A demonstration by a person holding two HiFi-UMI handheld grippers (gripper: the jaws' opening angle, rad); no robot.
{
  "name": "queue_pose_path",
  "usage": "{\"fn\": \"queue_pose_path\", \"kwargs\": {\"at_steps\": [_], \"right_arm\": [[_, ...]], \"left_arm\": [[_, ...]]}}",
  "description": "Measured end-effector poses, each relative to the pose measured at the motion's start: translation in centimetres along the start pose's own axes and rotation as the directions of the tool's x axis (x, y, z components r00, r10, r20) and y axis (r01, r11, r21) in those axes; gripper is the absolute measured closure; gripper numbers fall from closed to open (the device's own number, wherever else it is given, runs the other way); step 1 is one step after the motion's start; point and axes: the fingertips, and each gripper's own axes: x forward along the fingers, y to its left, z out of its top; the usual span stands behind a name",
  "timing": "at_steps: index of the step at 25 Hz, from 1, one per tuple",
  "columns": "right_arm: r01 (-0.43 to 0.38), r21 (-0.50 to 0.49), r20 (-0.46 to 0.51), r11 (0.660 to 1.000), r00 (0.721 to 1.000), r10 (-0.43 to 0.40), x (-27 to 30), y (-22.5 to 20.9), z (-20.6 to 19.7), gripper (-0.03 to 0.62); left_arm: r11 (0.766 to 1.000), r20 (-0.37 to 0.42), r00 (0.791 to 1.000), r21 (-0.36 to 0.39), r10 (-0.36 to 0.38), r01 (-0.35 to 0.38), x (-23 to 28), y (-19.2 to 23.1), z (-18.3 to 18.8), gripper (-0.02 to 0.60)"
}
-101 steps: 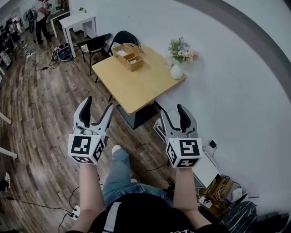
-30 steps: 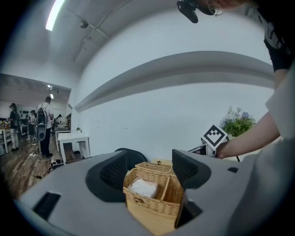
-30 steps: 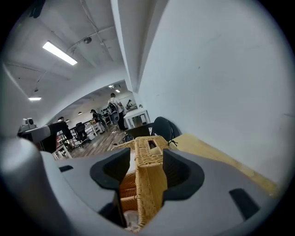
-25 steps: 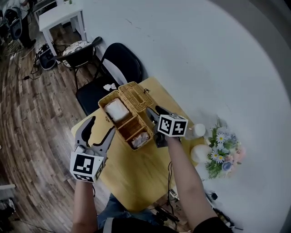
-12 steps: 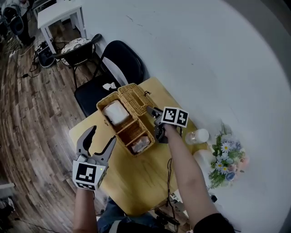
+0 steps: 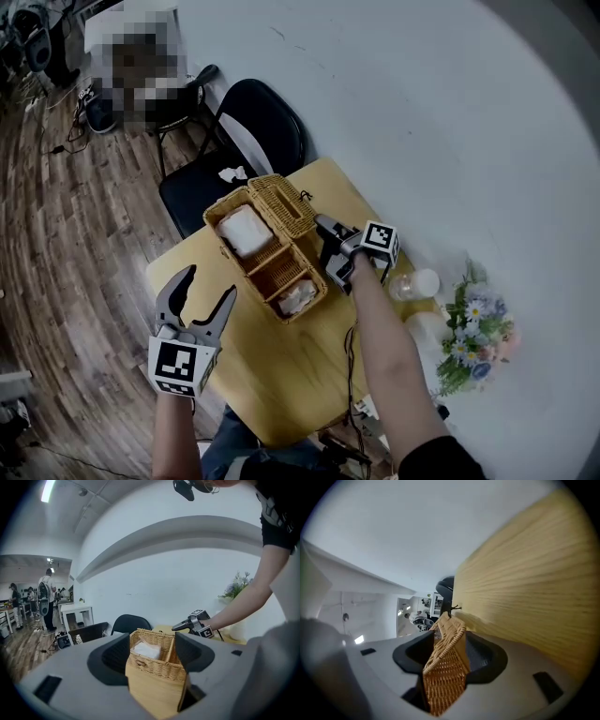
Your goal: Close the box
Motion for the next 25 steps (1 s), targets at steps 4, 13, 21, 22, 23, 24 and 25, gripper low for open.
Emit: {"fn": "queue_pose_path", "kwargs": {"at_steps": [4,13,21,22,23,24,25], "right_arm": [[0.031,0.036,-0.001,0.999,1.0,-0.031,0.4,-1.3,-0.1,0.392],[0.03,-0.035,0.163,0.999,0.986,-0.023,-0.6,0.5,2.2,0.487],[-0.068,-0.311,0.204,0.948,0.97,0.136,-3.0,7.4,2.5,0.514],[-0.063,-0.364,0.193,0.929,0.971,0.141,-3.1,8.1,2.3,0.519],[-0.05,-0.413,0.182,0.909,0.974,0.136,-3.2,8.6,2.1,0.519],[-0.031,-0.458,0.173,0.889,0.977,0.123,-3.2,9.0,1.9,0.519],[-0.008,-0.498,0.169,0.867,0.98,0.107,-3.3,9.3,1.8,0.519]], "left_arm": [[1.0,0.002,1.0,0.016,0.0,0.0,-0.2,-0.1,-0.2,0.275],[0.999,-0.008,1.0,0.027,0.017,-0.017,-1.2,0.3,-0.5,0.275],[1.0,0.03,1.0,0.028,0.005,-0.006,-2.4,-0.2,1.1,0.275],[1.0,0.035,0.999,0.026,0.004,-0.005,-2.5,-0.2,1.3,0.275],[1.0,0.038,0.999,0.025,0.004,-0.005,-2.6,-0.2,1.3,0.276],[1.0,0.04,0.999,0.026,0.004,-0.005,-2.6,-0.2,1.3,0.275],[1.0,0.041,0.999,0.028,0.004,-0.005,-2.7,-0.2,1.4,0.276]]}}
